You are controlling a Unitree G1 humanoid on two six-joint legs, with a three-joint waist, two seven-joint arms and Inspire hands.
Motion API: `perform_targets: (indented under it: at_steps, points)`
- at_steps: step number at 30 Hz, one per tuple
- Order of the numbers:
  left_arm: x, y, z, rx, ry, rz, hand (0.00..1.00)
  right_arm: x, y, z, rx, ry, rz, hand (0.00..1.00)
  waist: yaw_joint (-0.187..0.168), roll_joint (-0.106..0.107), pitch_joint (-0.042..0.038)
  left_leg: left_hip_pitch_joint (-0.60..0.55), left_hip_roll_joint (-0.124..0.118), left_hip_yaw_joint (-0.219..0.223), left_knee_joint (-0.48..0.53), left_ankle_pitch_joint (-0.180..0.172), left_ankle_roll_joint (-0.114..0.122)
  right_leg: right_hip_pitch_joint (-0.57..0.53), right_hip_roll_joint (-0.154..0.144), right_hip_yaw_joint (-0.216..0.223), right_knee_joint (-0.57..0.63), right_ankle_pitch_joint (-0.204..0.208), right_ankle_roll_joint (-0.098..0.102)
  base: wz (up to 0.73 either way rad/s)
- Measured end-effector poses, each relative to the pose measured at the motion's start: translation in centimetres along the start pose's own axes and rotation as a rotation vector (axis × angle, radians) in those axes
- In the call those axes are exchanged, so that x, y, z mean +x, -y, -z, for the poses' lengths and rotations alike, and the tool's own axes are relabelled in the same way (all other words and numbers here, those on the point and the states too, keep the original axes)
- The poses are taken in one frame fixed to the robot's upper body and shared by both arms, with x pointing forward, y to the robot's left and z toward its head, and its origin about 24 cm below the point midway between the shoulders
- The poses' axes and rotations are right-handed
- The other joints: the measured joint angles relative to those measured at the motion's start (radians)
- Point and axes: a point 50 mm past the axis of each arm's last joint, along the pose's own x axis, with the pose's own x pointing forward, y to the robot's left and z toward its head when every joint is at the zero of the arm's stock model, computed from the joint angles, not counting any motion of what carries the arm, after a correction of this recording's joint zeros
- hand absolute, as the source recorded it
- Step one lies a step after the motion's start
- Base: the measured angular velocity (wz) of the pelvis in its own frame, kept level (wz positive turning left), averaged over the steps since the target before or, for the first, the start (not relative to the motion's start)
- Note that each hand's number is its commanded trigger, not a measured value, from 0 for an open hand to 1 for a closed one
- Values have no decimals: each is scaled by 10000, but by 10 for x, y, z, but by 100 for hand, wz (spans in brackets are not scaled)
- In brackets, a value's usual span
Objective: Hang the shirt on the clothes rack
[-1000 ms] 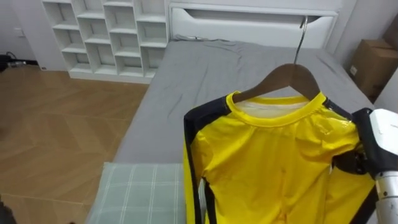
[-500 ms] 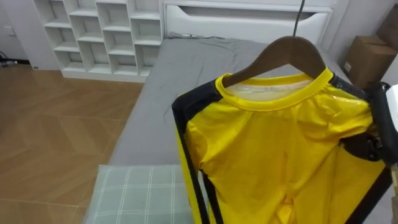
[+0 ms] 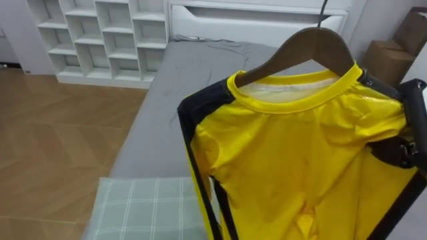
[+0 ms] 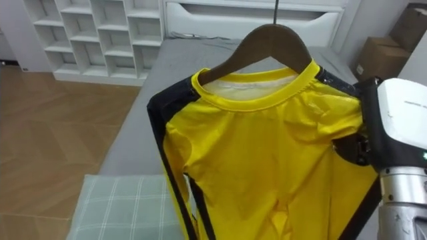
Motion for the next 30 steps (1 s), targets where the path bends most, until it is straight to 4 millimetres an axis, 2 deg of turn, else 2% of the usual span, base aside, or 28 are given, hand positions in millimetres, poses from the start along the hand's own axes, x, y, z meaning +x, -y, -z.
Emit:
perform_targets:
  at_steps: [10, 20, 25, 30]
  points:
    - [3, 15, -34, 67, 801, 1128, 0, -3, -2, 0, 107, -16, -131, 100, -57, -6, 43, -177, -37, 19, -17, -2, 4, -169, -46, -33, -3, -11, 30, 0]
    - [2, 18, -36, 94, 760, 1342, 0, -3, -2, 1, 149, -45, -138, 100, -260, -20, 37, -154, -33, 95, -21, -2, 4, -186, -43, 26, -21, -15, 36, -1]
    - [3, 18, -35, 95, 748, 1351, 0, -10, -4, 2, 123, -66, -310, 100, -250, -44, 20, 5, -30, 268, -21, -2, 4, -138, -44, 139, 10, -10, 41, -7]
    - [3, 17, -36, 242, 822, 1496, 0, -13, -5, 3, 332, -56, -343, 100, -221, -43, 38, 133, -6, 518, -10, -21, 28, -171, -7, 385, 39, 32, 44, -14]
